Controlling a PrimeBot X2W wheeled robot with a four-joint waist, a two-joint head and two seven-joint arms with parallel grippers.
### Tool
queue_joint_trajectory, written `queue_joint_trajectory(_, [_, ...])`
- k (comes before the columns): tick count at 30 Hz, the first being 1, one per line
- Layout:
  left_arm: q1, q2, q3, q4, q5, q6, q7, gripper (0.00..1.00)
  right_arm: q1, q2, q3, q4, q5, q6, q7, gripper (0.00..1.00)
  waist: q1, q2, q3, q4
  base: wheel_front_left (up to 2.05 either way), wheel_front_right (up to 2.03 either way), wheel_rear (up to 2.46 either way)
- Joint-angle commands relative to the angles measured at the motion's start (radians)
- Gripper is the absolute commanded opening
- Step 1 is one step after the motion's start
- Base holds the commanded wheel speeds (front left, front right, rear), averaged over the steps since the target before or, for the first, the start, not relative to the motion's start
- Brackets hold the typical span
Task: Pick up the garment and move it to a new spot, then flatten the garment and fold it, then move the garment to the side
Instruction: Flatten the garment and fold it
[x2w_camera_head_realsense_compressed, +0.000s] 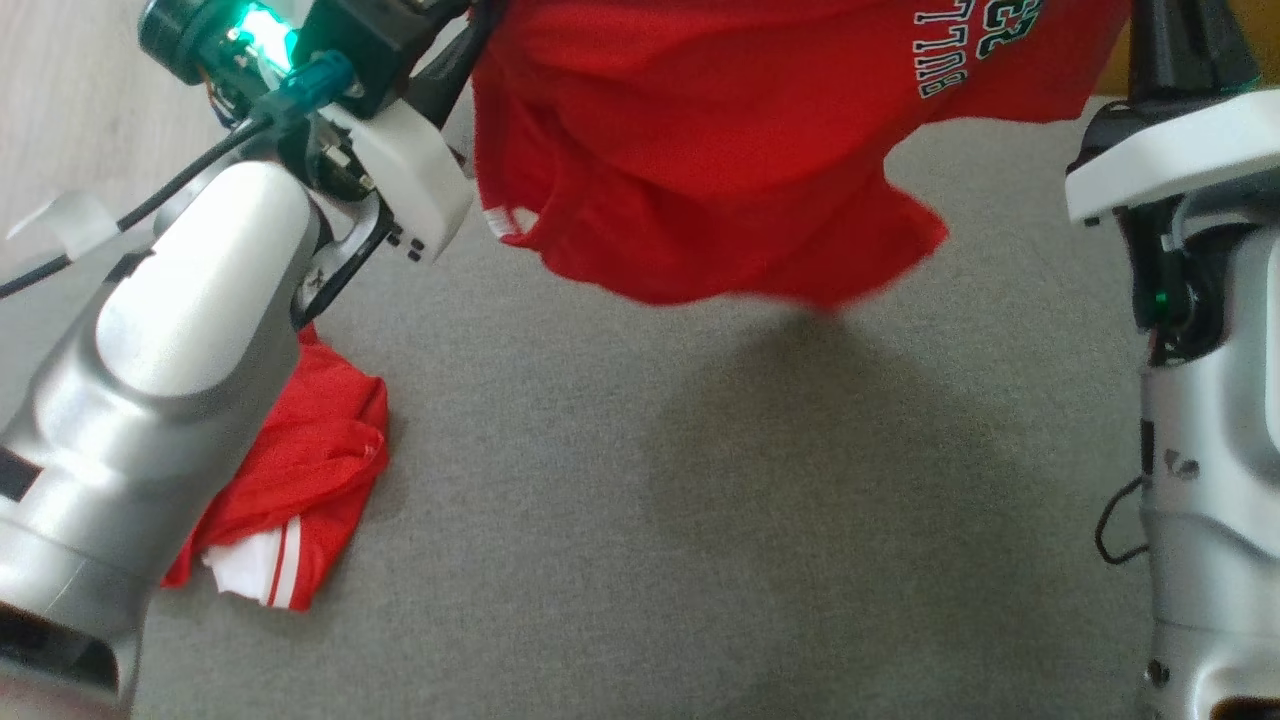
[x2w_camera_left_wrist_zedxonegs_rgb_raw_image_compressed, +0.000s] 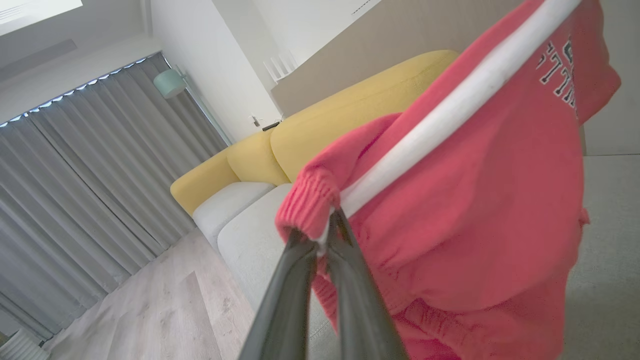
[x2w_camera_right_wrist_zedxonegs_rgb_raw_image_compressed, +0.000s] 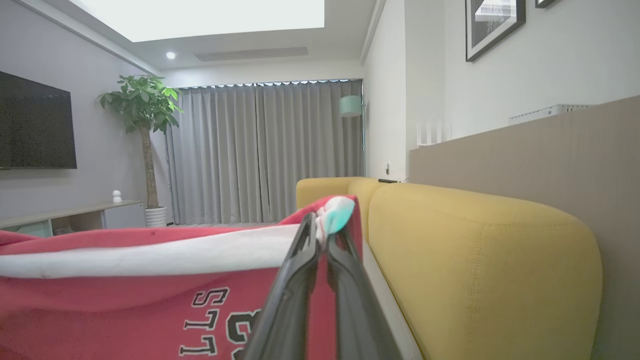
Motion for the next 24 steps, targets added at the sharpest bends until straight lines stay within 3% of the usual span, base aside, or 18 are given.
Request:
queue_joint_trajectory(1, [-0.051,0.049,0.035,-0.021,-0.007,0.002,0.003,0.0,-0.02,0.002,0.02,-0.038,0.0,0.007,0.003,0.0,0.0001,0.0,-0.019,0.001,0.0,0.0,0.0])
queue_joint_trajectory(6, [0.031,0.104,-0.033,-0.125,-0.09,0.002,0.075,0.0,0.108,-0.013,0.029,-0.149,0.0,0.007,0.057,0.0,0.0001,0.0,-0.035,0.011,0.0,0.0,0.0])
queue_joint_trajectory(15, [0.111,0.2,-0.009,-0.352,-0.223,0.015,0.225,0.0,0.189,-0.018,-0.005,-0.333,-0.034,0.007,0.157,0.0,0.0001,0.0,0.042,0.012,0.0,0.0,0.0])
queue_joint_trajectory(19, [0.021,0.212,-0.024,-0.331,-0.212,0.009,0.283,0.0,0.079,-0.029,0.018,-0.272,-0.035,0.007,0.193,0.0,0.0001,0.0,0.129,0.005,0.0,0.0,0.0])
queue_joint_trajectory(24, [-0.176,0.168,-0.039,-0.17,-0.212,0.003,0.284,0.0,-0.192,-0.049,0.034,-0.048,-0.022,0.007,0.156,0.0,0.0001,0.0,0.256,-0.003,0.0,0.0,0.0])
